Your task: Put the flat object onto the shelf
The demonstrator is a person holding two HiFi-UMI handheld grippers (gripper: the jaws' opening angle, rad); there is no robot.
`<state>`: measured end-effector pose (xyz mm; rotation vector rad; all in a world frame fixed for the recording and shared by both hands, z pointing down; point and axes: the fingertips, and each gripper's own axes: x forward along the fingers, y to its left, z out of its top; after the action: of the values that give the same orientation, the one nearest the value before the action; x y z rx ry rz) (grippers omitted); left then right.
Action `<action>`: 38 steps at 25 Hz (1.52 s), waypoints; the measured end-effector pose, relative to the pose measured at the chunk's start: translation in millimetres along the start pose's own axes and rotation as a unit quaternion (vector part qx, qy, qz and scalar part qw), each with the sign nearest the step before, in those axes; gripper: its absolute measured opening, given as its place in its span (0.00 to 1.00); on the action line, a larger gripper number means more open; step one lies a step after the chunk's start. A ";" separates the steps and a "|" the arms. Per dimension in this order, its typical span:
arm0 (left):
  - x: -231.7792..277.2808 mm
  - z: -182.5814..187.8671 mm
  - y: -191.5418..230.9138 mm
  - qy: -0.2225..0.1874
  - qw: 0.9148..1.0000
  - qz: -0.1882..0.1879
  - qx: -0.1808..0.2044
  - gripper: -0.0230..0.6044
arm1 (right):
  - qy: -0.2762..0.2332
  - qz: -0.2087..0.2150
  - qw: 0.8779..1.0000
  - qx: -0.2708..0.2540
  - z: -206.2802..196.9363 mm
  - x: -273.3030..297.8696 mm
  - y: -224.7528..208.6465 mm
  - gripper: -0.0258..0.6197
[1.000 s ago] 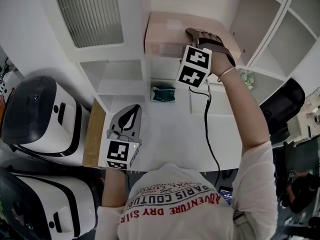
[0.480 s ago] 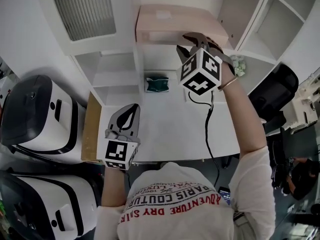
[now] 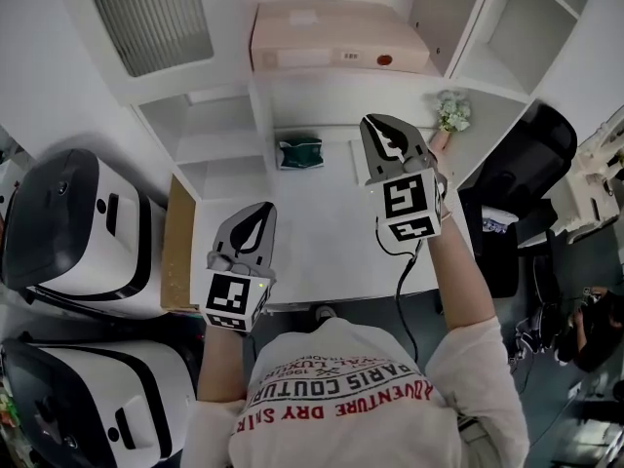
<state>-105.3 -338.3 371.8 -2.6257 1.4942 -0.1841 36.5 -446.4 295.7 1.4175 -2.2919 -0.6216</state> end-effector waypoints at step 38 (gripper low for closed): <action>42.7 8.8 3.9 -0.014 1.000 0.007 0.000 0.06 | -0.044 0.045 0.978 0.197 -81.9 -50.7 39.9 0.08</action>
<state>-85.5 -376.7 364.5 -2.6065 1.5037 -0.1463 71.7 -398.9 381.6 1.4649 -2.6402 -0.2096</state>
